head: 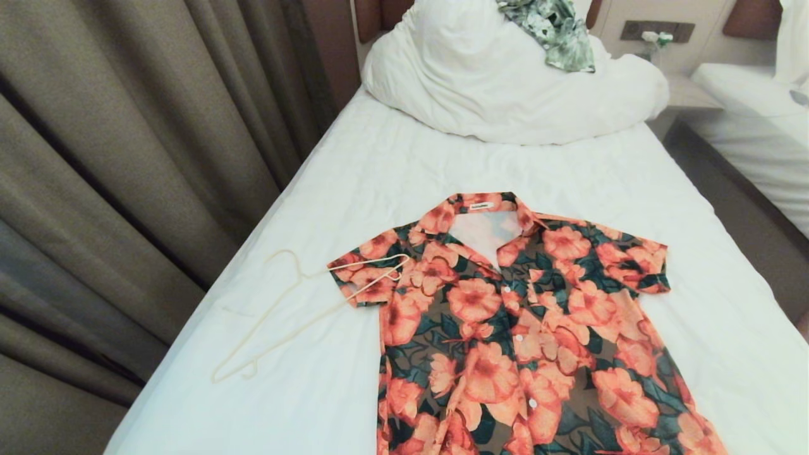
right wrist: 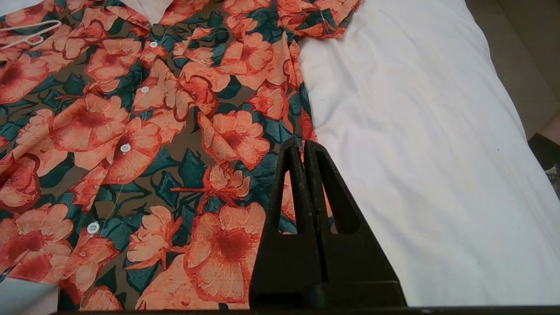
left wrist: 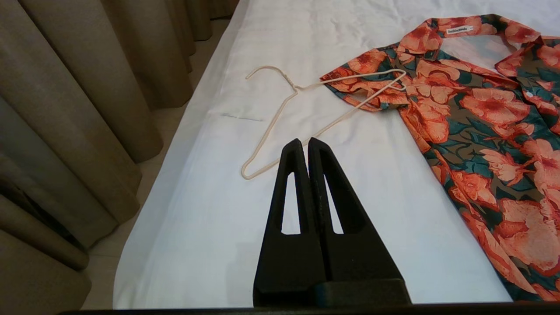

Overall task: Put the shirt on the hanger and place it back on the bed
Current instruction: Lift the shirt and hanger

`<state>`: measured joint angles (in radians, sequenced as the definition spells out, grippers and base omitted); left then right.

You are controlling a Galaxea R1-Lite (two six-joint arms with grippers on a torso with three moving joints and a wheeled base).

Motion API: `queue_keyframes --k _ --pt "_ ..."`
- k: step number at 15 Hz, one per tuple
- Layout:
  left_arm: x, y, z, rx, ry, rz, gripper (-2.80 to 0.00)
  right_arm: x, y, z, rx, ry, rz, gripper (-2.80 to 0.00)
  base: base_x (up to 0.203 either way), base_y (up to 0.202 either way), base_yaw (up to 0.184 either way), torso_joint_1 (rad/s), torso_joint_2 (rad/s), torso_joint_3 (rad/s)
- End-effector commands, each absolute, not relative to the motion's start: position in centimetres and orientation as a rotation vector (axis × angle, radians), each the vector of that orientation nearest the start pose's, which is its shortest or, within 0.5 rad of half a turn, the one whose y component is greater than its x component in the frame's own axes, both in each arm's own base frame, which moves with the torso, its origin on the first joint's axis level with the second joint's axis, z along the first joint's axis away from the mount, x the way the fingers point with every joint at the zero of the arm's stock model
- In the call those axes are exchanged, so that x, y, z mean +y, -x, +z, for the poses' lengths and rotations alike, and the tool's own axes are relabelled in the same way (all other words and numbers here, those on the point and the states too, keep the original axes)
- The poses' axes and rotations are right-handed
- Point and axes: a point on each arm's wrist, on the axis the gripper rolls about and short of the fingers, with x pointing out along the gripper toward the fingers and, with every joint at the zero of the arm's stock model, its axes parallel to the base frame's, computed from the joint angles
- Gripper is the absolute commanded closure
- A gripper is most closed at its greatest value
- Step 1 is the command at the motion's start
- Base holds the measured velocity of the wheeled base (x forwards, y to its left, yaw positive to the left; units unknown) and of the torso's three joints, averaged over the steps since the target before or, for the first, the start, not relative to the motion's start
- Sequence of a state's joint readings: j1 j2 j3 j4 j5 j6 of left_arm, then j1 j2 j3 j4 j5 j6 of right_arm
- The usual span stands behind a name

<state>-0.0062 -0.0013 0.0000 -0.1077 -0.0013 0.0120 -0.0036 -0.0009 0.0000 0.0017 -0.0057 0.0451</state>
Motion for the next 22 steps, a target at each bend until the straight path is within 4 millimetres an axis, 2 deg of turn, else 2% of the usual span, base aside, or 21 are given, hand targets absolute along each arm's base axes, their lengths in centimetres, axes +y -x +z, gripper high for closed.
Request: queue_keyframes --k 1,17,19,20,22 --pt "0.0 2.0 7.5 -0.069 -0.012 -0.007 0.00 0.0 2.3 7.5 0.001 -0.045 -0.010 0.00 0.000 0.000 0.000 0.000 0.00 0.000" --pt "0.0 2.0 7.7 -0.081 0.030 0.007 0.00 0.0 2.3 7.5 0.001 -0.046 -0.011 0.00 0.000 0.000 0.000 0.000 0.00 0.000" --pt "0.0 2.6 9.5 -0.134 0.029 -0.015 0.00 0.0 2.3 7.5 0.001 -0.046 -0.011 0.00 0.000 0.000 0.000 0.000 0.00 0.000" --pt "0.0 3.0 11.1 -0.155 0.028 -0.038 0.00 0.0 2.3 7.5 0.001 -0.046 -0.009 0.00 0.000 0.000 0.000 0.000 0.00 0.000" --pt "-0.1 2.5 12.9 -0.095 0.030 -0.066 0.00 0.0 2.3 7.5 0.001 -0.045 -0.010 0.00 0.000 0.000 0.000 0.000 0.00 0.000"
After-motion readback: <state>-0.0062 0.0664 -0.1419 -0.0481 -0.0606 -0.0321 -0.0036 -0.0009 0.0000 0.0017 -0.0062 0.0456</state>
